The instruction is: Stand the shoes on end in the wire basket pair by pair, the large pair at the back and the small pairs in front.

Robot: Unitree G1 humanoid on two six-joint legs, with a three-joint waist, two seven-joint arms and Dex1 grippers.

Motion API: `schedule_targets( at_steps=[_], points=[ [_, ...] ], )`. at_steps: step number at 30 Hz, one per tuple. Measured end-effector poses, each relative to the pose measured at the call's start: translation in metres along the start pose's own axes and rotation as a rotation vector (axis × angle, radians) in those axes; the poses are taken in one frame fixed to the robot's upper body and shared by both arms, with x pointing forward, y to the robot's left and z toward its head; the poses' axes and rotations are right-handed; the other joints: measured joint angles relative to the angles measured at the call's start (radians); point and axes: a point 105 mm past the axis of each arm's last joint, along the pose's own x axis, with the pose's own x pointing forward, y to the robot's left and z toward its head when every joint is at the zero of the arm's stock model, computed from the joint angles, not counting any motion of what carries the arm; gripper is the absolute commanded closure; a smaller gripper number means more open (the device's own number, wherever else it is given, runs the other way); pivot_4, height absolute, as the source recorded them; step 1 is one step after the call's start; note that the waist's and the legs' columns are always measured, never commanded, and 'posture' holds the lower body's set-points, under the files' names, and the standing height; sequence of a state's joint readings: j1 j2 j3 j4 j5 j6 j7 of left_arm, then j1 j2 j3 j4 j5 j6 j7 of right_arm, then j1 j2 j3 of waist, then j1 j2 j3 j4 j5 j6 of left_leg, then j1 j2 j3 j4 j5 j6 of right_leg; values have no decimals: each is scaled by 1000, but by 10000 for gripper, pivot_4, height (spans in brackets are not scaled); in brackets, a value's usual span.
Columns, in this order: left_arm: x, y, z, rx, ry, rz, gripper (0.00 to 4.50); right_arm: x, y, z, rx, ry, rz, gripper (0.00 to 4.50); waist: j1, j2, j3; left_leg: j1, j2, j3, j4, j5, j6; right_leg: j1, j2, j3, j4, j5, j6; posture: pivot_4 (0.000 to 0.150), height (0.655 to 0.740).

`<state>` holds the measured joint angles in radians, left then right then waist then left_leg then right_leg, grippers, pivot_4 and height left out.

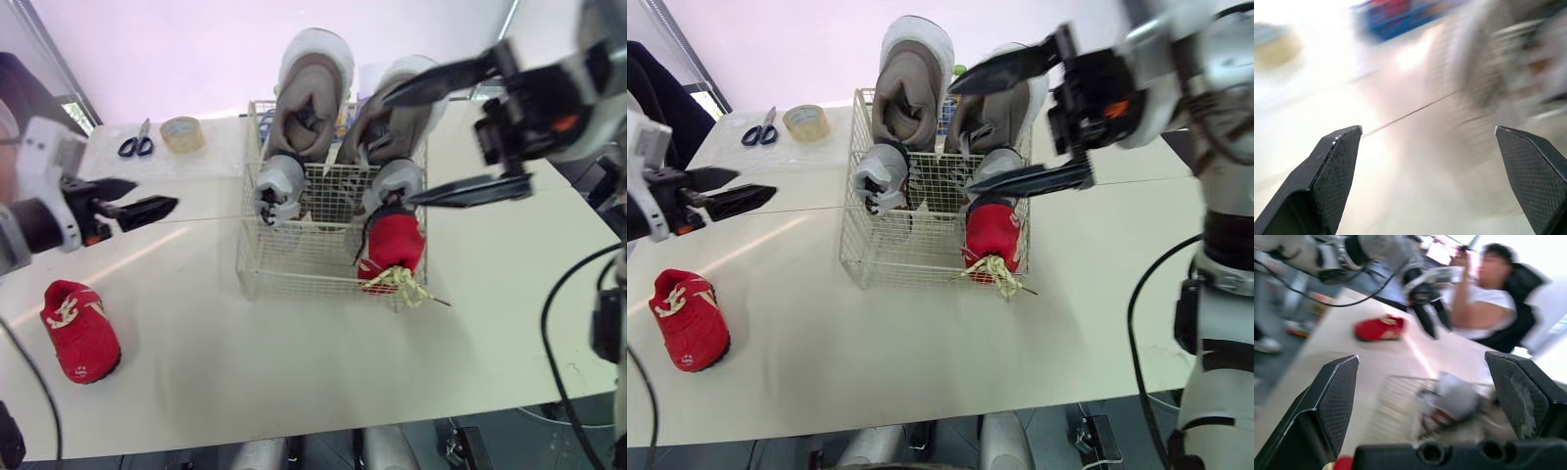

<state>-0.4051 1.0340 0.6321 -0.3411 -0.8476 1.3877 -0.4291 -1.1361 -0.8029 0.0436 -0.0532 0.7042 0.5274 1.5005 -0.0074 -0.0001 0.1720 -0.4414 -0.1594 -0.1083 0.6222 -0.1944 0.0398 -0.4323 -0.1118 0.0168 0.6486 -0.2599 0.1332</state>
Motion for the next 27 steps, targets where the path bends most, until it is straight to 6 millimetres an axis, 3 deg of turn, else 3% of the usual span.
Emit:
schedule_targets(
  at_steps=[5, 11, 17, 21, 27],
  points=[
    [-52, 59, -45, -121, 193, 426, 0, 14, 1, -16, -17, -33, 87, 545, -5, -1, 0, 1, 0, 0, -1, 0, -1, 0, 1, 1, 2, 0, 0, 1500, 7400],
    [-86, 91, -72, -237, 223, 641, 0, 17, 1, -17, -30, -49, 109, 545, 1, -1, 0, 7, 0, -1, -5, 2, -4, 3, 1, 0, 2, 1, -2, 1500, 7400],
    [-77, 94, -123, -406, 317, 657, 0, 13, 8, -3, -32, -78, 126, 545, -3, -2, 0, 14, 1, 0, -9, 2, -4, 8, 0, 1, 1, 1, -2, 1500, 7400],
    [-73, 99, -138, -437, 379, 688, 0, 10, 12, 4, -27, -79, 111, 545, -3, -2, -1, 14, 1, 0, -10, 2, -4, 8, 0, 1, 1, 1, -2, 1500, 7400],
    [-47, 104, -151, -470, 418, 679, 0, 11, 17, -3, 16, -47, 83, 545, 0, -3, -1, 14, 1, 0, -9, 2, -4, 8, -1, 1, 1, 1, -2, 1500, 7400]
  ],
)
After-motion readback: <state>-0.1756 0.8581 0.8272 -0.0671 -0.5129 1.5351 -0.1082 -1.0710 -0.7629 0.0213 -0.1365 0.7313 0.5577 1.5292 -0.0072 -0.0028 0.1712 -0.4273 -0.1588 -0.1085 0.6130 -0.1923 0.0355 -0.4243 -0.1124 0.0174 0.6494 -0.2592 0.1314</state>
